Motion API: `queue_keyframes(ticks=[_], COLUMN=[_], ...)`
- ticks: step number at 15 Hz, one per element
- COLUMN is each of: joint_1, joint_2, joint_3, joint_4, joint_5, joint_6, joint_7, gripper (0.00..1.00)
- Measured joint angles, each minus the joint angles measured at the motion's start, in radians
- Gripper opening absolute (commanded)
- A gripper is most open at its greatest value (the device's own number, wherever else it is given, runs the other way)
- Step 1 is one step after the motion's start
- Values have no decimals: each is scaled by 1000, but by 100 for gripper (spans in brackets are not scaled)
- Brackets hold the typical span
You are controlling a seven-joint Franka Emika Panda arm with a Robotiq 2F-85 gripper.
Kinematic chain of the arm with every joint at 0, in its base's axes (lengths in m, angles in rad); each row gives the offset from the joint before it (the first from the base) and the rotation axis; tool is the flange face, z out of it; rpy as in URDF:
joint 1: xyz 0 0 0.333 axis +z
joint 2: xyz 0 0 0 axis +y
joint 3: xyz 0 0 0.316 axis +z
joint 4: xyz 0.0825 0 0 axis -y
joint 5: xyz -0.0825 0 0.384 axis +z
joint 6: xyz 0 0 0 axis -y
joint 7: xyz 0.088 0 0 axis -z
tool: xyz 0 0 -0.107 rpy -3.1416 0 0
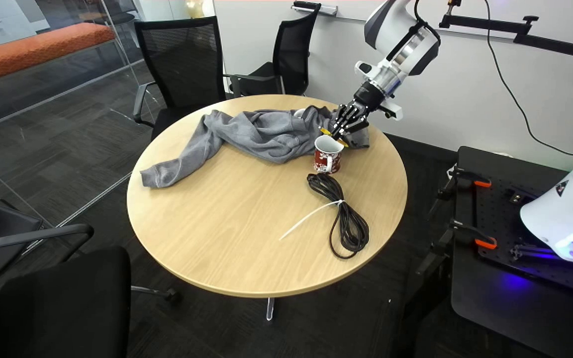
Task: Pick up the pen from the table and put it in the mug cup.
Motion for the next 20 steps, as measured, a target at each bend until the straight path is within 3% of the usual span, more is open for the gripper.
queue_keyframes(ticks=[11, 20], joint_1=[-27, -57], joint_2=[-71, -35], joint_3=[-26, -38], joint_4=[-29, 5], joint_5=[5, 9], joint_6=[-109, -251], joint_7=[-114, -233], gripper=[3, 3])
